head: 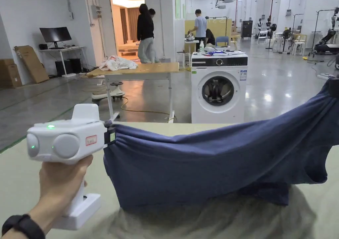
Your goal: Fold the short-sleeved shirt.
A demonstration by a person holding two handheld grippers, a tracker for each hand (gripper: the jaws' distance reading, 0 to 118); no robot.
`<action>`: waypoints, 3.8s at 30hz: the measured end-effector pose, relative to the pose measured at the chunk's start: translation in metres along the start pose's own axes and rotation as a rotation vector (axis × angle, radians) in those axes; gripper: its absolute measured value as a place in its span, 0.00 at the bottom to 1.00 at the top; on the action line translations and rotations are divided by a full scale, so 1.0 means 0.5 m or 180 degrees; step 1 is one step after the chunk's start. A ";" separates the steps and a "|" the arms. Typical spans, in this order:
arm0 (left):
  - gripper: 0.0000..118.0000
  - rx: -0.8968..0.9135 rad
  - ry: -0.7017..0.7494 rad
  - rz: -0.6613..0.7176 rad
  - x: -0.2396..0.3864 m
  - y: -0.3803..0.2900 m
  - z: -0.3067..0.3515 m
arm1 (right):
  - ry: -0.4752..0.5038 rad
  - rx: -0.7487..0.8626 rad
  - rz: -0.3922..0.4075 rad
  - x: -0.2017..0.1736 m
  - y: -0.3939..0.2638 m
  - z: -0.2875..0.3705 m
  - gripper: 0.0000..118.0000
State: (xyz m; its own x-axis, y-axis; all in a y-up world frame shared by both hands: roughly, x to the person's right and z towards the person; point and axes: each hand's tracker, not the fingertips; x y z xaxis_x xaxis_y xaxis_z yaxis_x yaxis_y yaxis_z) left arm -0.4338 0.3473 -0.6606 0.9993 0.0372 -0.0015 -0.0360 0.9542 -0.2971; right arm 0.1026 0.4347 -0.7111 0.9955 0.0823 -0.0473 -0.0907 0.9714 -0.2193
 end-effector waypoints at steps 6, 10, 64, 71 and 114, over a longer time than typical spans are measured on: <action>0.00 -0.0083 -0.0252 0.0147 -0.015 -0.163 0.164 | 0.0201 -0.0182 -0.0146 0.033 -0.176 0.187 0.01; 0.00 -0.0189 -0.0300 0.0072 -0.017 -0.300 0.253 | 0.0327 -0.0250 -0.0420 0.038 -0.322 0.304 0.01; 0.00 0.0602 0.0203 0.0009 0.130 -0.418 0.607 | 0.0423 -0.0003 -0.0098 -0.120 -0.593 0.579 0.00; 0.00 0.0349 0.0306 -0.0023 0.083 -0.445 0.581 | 0.0449 -0.0089 -0.0171 -0.115 -0.603 0.571 0.00; 0.06 -0.1306 0.0118 0.0507 0.001 -0.674 0.367 | 0.0118 -0.1341 -0.1118 0.020 -0.836 0.467 0.05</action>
State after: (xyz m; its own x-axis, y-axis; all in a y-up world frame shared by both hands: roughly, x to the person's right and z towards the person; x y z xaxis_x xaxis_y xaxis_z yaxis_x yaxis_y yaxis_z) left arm -0.4230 0.0802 -0.3850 0.9815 0.1564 -0.1101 -0.1903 0.7402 -0.6449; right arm 0.1572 0.0812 -0.3924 0.9669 -0.2463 0.0663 0.2360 0.7653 -0.5988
